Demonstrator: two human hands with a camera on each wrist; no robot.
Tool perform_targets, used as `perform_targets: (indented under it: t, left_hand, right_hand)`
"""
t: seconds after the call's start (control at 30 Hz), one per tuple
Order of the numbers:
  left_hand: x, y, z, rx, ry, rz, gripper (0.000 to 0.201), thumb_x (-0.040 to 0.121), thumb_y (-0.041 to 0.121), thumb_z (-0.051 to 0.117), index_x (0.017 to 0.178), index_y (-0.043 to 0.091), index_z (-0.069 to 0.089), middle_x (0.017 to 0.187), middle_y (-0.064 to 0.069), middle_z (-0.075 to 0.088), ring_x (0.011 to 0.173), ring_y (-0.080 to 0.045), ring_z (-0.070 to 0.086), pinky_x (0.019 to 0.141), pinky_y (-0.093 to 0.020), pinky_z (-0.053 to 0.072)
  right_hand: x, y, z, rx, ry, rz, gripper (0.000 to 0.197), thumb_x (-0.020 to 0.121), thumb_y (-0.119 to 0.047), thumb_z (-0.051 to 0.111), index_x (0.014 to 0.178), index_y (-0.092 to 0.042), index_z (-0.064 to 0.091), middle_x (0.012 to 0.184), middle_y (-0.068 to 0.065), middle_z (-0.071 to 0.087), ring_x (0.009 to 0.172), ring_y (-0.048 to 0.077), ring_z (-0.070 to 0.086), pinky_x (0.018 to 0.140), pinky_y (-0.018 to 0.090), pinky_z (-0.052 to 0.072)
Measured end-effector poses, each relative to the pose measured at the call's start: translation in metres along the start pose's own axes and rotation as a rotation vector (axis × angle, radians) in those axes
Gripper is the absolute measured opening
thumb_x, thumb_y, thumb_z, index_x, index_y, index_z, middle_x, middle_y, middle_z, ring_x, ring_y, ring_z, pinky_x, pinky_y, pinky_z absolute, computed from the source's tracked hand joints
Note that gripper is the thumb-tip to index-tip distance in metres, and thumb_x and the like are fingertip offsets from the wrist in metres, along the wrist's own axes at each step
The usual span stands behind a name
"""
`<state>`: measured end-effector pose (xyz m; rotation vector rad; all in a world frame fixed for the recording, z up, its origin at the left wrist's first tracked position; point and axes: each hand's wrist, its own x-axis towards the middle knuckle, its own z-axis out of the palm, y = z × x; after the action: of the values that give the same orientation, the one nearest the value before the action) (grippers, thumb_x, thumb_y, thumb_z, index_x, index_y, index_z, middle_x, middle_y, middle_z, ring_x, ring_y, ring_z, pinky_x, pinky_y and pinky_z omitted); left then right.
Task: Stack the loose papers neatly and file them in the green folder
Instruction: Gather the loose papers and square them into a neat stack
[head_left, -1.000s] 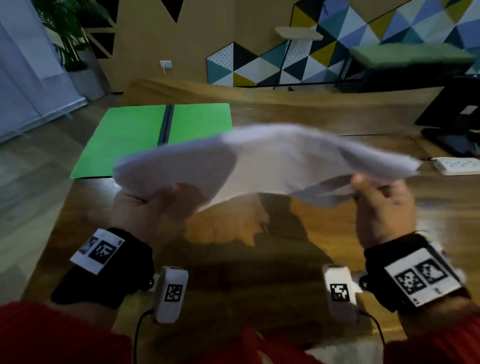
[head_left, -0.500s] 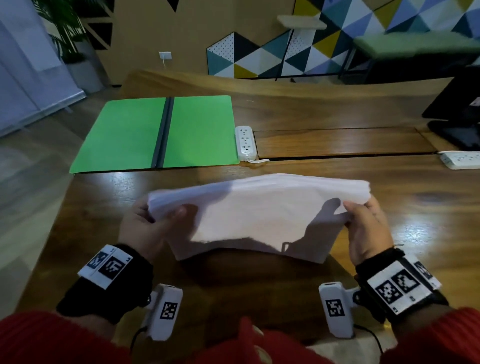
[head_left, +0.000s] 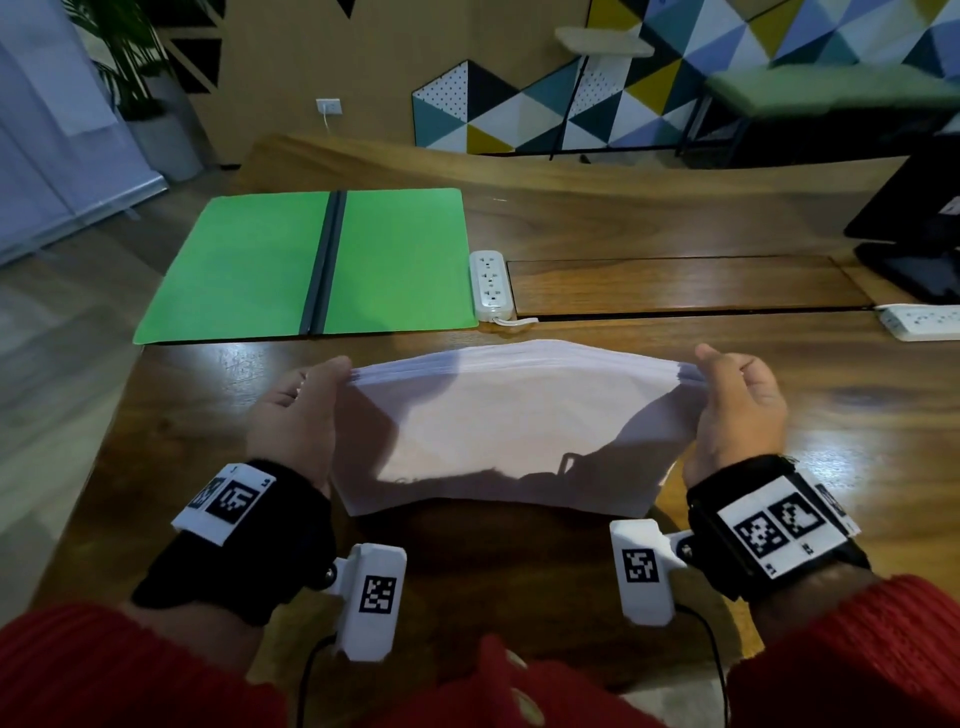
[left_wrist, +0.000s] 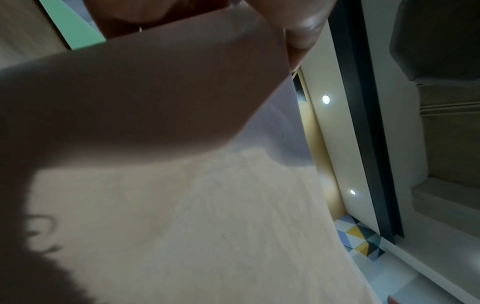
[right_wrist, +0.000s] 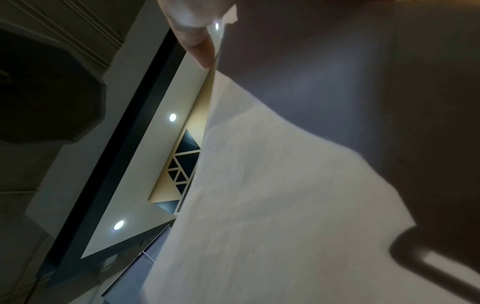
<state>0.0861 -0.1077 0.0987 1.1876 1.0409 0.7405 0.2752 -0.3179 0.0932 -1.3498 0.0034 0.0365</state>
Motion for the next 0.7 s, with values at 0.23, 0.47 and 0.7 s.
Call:
perform_targets:
  t: [0.23, 0.47, 0.7]
  left_hand:
    - [0.009, -0.004, 0.000, 0.041, 0.030, -0.023, 0.025, 0.081, 0.031, 0.060, 0.062, 0.015, 0.059, 0.065, -0.004, 0.054, 0.064, -0.018, 0.050, 0.059, -0.029, 0.037]
    - [0.001, -0.008, 0.002, 0.233, -0.119, 0.060, 0.014, 0.080, 0.023, 0.068, 0.072, 0.015, 0.059, 0.066, -0.001, 0.067, 0.067, -0.016, 0.063, 0.055, -0.023, 0.049]
    - [-0.018, -0.002, 0.009, 0.489, -0.143, 0.504, 0.020, 0.074, 0.020, 0.072, 0.057, 0.021, 0.061, 0.048, 0.007, 0.063, 0.047, -0.010, 0.056, 0.046, -0.025, 0.049]
  right_hand:
    - [0.007, -0.001, -0.001, -0.038, -0.036, -0.011, 0.029, 0.084, -0.014, 0.063, 0.064, -0.022, 0.044, 0.043, -0.016, 0.061, 0.045, -0.006, 0.053, 0.063, 0.014, 0.042]
    - [0.011, 0.004, -0.002, -0.110, 0.031, 0.036, 0.029, 0.087, -0.019, 0.061, 0.062, -0.023, 0.045, 0.053, -0.011, 0.049, 0.043, -0.002, 0.043, 0.054, 0.018, 0.038]
    - [-0.014, -0.022, 0.007, -1.027, -0.257, -0.579, 0.072, 0.065, -0.061, 0.063, 0.126, -0.029, 0.042, 0.133, 0.003, 0.040, 0.127, 0.017, 0.034, 0.106, 0.055, 0.024]
